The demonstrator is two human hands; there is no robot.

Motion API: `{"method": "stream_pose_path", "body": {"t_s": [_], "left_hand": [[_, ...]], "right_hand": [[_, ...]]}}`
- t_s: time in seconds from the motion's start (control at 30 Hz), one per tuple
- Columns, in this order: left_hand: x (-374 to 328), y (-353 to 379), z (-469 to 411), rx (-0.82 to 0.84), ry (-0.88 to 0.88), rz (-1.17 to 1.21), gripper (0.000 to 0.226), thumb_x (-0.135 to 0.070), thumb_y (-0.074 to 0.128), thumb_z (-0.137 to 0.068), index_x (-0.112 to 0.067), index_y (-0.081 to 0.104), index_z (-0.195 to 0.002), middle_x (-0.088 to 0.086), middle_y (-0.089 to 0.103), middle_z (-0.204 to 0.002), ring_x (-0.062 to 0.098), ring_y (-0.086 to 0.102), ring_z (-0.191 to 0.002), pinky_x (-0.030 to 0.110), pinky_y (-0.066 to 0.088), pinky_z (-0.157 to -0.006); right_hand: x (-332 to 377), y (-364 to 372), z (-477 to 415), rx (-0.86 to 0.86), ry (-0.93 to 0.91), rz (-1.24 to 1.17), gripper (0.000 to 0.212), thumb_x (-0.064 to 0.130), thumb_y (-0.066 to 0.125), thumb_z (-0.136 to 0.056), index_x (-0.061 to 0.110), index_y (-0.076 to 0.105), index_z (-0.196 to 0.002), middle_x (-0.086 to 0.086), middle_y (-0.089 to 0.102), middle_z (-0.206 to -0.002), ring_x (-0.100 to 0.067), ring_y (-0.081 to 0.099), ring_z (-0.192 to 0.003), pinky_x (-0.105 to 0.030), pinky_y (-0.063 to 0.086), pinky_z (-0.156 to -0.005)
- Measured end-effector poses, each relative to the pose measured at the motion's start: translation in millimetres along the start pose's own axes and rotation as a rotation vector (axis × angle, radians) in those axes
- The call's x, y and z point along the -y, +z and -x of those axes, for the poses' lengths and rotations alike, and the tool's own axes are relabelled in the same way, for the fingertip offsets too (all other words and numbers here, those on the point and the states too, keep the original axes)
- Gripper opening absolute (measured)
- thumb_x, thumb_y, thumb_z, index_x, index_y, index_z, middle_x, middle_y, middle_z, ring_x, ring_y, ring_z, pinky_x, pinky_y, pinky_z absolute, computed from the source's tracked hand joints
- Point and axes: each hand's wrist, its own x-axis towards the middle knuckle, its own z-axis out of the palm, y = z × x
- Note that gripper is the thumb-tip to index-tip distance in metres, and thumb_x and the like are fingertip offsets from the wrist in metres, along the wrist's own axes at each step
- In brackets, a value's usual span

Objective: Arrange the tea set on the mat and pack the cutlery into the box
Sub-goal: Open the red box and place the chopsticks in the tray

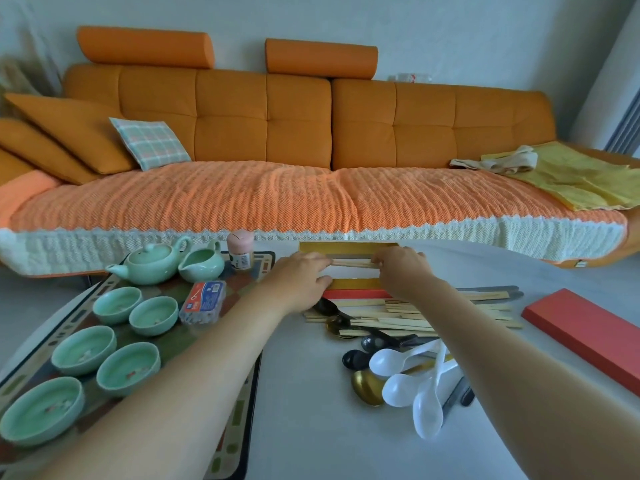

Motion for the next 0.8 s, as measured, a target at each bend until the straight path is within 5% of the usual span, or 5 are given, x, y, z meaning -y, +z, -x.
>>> {"method": "stream_pose_path", "body": {"t_s": [0.23, 0.37, 0.47, 0.6, 0.8], "left_hand": [[-4.7, 17.1, -3.8, 0.024, -0.031, -0.115, 0.047, -0.044, 0.036, -0.101, -0.027, 0.047, -0.144, 0.004, 0.052, -0.143, 0.024, 0.043, -0.133, 0.038, 0.032, -0.108], [-6.1, 11.5, 1.3, 0.018, -0.017, -0.025, 0.047, -0.038, 0.042, -0.102, -0.026, 0.041, -0.147, 0.002, 0.045, -0.149, 0.023, 0.037, -0.138, 0.038, 0.029, -0.112], [-4.4, 6.7, 6.8, -0.121, 0.002, 0.005, 0.040, -0.031, 0.047, -0.100, -0.022, 0.046, -0.140, -0.003, 0.046, -0.142, 0.019, 0.038, -0.132, 0.038, 0.034, -0.107], [0.8, -0.8, 18.5, -0.240, -0.086, -0.015, 0.013, -0.020, 0.049, -0.096, -0.022, 0.049, -0.109, -0.005, 0.051, -0.111, 0.017, 0.050, -0.103, 0.030, 0.040, -0.077], [15.1, -8.2, 42.3, -0.101, -0.219, -0.070, 0.008, -0.024, 0.048, -0.092, -0.030, 0.051, -0.087, -0.011, 0.052, -0.093, 0.011, 0.052, -0.083, 0.032, 0.044, -0.068]], "right_hand": [[2.0, -0.8, 10.6, 0.075, -0.162, -0.123, 0.041, 0.029, 0.029, -0.097, 0.032, 0.068, -0.112, 0.010, 0.067, -0.086, -0.015, 0.057, -0.098, -0.040, 0.024, -0.107], [6.5, -2.1, 17.4, 0.120, -0.217, -0.087, 0.046, 0.033, 0.028, -0.093, 0.022, 0.072, -0.093, 0.004, 0.069, -0.085, -0.014, 0.058, -0.089, -0.044, 0.023, -0.110], [8.4, -13.7, 24.5, 0.055, -0.270, -0.066, 0.034, 0.032, 0.042, -0.094, 0.030, 0.069, -0.114, 0.010, 0.067, -0.109, -0.013, 0.056, -0.112, -0.043, 0.018, -0.115], [18.0, -26.2, 35.5, -0.108, -0.424, -0.126, 0.021, 0.024, 0.056, -0.089, 0.030, 0.072, -0.103, 0.010, 0.064, -0.102, -0.015, 0.061, -0.097, -0.037, 0.050, -0.090], [33.3, -23.7, 49.1, 0.193, -0.355, 0.140, 0.027, 0.030, 0.051, -0.094, 0.033, 0.067, -0.115, 0.007, 0.065, -0.112, -0.018, 0.062, -0.101, -0.032, 0.054, -0.080]]}}
